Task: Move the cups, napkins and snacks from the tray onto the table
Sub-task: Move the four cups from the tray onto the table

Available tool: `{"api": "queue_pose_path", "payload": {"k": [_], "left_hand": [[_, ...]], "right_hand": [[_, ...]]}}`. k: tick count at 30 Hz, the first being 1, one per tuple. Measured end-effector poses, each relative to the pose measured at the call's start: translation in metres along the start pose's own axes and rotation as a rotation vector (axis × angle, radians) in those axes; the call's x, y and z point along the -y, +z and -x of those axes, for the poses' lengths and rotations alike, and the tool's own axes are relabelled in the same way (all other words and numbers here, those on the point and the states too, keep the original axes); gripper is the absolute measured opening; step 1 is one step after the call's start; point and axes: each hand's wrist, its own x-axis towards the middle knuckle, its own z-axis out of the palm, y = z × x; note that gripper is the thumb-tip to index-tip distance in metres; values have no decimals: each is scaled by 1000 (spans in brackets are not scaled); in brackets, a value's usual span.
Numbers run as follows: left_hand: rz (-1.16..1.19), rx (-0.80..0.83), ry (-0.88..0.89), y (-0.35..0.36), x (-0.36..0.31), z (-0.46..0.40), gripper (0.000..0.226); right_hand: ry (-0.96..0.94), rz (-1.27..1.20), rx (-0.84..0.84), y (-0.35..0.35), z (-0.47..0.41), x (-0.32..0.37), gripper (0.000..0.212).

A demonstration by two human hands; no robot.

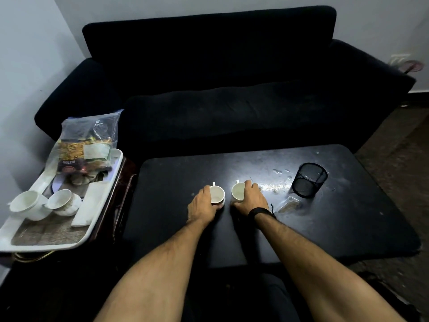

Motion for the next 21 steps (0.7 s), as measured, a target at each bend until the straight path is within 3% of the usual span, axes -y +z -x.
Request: {"api": "queue_pose_path", "payload": {"k": [3, 5, 7, 10, 14, 17, 21], "left_hand": [[-3, 4, -3, 1, 2, -1, 64], [-21, 32, -15, -1, 3, 0, 81], [-42, 62, -28, -3, 5, 2, 90], [-60, 67, -39, -14, 12, 5, 87], [-102, 2, -48, -48, 28, 13, 91], [-111, -79, -65, -82, 47, 23, 84], [-131, -202, -99, -132, 84, 41, 73]], "right_hand": [[8, 6, 11, -2, 1, 0, 62], [13, 29, 15, -4, 3, 2, 68], [0, 90, -41, -6, 6, 7, 79], [-75, 172, -166, -14, 10, 20, 88], [-168, 216, -202, -23, 13, 54, 76], [-212, 217, -214, -24, 19, 87, 62], [-304, 190, -187, -16, 34, 148, 59]]}}
